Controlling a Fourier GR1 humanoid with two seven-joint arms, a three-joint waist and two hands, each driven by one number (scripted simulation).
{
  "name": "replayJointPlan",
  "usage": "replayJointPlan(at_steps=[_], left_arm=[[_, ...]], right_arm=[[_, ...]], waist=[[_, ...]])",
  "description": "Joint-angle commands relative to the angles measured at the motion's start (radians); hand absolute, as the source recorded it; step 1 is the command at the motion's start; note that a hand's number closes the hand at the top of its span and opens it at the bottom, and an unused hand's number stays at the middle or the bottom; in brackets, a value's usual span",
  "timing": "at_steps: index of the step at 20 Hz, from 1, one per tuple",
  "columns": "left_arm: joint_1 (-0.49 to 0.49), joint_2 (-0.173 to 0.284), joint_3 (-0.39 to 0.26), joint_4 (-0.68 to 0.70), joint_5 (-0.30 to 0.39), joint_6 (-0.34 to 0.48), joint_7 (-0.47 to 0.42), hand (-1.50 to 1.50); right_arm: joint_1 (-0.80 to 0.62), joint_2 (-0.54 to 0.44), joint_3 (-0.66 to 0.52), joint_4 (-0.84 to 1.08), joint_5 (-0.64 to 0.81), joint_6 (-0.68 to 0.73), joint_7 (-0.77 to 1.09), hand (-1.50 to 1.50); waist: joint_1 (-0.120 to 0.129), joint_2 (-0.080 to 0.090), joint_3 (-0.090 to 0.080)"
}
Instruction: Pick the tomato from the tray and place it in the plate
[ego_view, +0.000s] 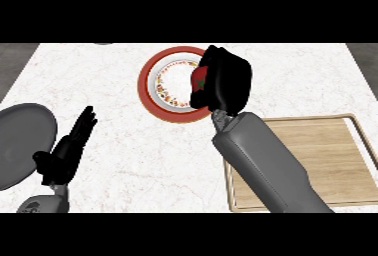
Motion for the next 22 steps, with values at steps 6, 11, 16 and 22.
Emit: replayJointPlan(at_steps=[6,11,16,22], left_arm=[[-0.038,0.015,0.001,-0.016,0.007,-0.035,0.035,0.0],[-0.057,0.009,-0.003,0.026,0.003,-0.045,0.004,0.0],[-0.069,0.005,-0.007,0.031,-0.008,-0.04,0.011,0.0],[-0.11,-0.01,0.001,0.072,-0.002,-0.037,0.006,0.0]], right_arm=[[-0.265,0.002,0.047,0.484,-0.23,-0.285,-0.048,1.5],[-0.267,0.002,-0.009,0.54,-0.27,-0.526,0.001,1.5],[-0.261,0.002,0.02,0.704,-0.362,-0.606,-0.04,-1.5],[-0.321,0.002,-0.018,0.702,-0.455,-0.744,-0.088,-1.5]], waist=[[0.033,0.006,0.0],[0.07,0.02,0.0],[0.072,0.022,0.0],[0.068,0.026,0.0]])
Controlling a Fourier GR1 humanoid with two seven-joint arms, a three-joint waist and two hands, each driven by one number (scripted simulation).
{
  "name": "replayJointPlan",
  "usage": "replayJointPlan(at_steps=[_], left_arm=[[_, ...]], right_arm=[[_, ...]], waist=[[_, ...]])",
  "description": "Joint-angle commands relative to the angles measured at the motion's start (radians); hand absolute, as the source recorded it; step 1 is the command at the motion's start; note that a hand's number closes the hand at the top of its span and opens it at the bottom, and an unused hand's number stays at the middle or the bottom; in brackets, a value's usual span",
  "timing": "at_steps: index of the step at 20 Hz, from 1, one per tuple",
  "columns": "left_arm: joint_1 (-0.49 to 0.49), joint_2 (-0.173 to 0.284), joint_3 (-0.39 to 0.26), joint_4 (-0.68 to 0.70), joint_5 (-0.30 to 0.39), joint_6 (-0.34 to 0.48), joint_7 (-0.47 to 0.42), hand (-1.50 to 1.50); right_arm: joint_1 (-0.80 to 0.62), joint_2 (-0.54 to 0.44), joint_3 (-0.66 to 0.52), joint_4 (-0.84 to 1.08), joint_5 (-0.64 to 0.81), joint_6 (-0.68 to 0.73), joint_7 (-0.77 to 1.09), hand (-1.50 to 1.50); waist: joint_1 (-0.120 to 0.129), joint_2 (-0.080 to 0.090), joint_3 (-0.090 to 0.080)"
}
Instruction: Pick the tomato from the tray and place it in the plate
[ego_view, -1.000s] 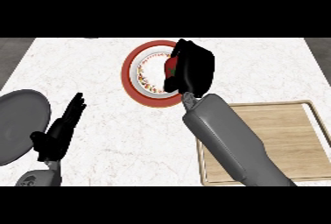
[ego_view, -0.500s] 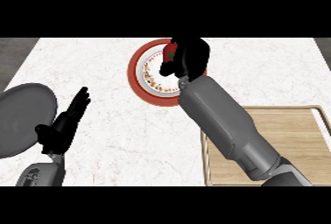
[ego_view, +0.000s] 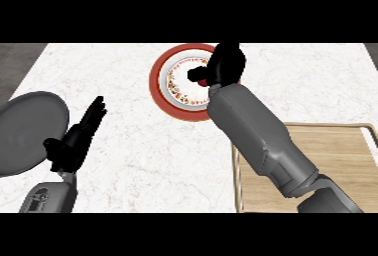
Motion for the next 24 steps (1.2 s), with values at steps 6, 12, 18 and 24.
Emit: replayJointPlan(at_steps=[6,12,18,24], left_arm=[[0.051,-0.005,0.018,0.004,-0.006,0.021,-0.034,0.0],[0.056,0.029,0.061,-0.036,0.042,-0.008,0.021,0.0],[0.103,0.007,0.049,-0.046,0.01,0.014,-0.023,0.0],[0.08,-0.011,0.05,-0.078,0.004,0.036,0.044,0.0]], right_arm=[[0.089,0.004,-0.082,-0.117,-0.137,-0.365,-0.133,-1.5],[0.354,-0.004,-0.111,-0.394,-0.305,-0.351,-0.411,-1.5],[0.631,-0.087,-0.1,-0.643,-0.491,-0.199,-0.689,-1.5],[0.819,-0.132,-0.119,-0.748,-0.577,-0.057,-0.858,-1.5]], waist=[[-0.043,-0.014,0.001],[-0.093,-0.027,0.003],[-0.096,-0.025,0.002],[-0.098,-0.028,0.001]])
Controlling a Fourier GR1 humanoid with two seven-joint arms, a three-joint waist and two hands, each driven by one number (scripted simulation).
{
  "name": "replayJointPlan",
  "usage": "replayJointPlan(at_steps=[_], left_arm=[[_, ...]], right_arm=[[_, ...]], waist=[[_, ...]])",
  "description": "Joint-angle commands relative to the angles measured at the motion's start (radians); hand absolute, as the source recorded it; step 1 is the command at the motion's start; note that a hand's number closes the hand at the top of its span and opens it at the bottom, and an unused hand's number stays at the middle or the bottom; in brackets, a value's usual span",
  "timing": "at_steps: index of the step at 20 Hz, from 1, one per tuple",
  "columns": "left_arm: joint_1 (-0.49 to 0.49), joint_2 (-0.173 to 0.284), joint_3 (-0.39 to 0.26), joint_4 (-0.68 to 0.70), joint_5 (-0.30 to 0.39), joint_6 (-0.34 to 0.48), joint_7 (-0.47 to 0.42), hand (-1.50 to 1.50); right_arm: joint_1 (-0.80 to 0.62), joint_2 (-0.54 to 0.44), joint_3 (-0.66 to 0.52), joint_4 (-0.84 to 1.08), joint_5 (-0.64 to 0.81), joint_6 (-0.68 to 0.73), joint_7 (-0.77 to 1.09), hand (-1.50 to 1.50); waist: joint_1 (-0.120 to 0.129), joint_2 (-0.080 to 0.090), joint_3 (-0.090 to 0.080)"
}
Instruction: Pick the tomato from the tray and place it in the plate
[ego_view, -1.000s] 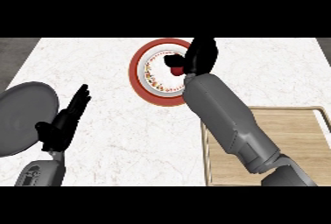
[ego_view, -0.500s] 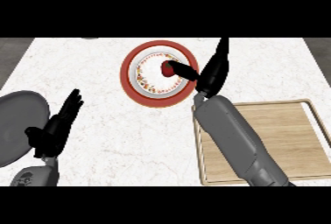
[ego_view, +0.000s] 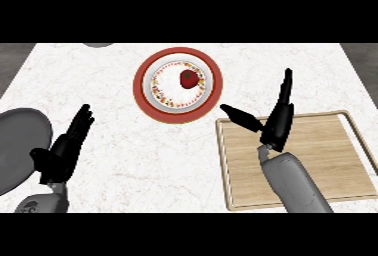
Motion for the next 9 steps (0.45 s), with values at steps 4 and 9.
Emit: replayJointPlan(at_steps=[4,9], left_arm=[[0.057,0.032,0.018,-0.08,0.029,-0.063,0.047,0.0],[0.022,-0.018,0.004,-0.054,-0.028,-0.014,0.023,0.0]], right_arm=[[0.176,-0.04,-0.076,-0.019,-0.113,0.168,-0.238,-1.5],[0.205,0.032,-0.124,0.041,-0.08,0.15,-0.36,-1.5]], waist=[[0.002,-0.001,-0.001],[0.001,-0.001,-0.001]])
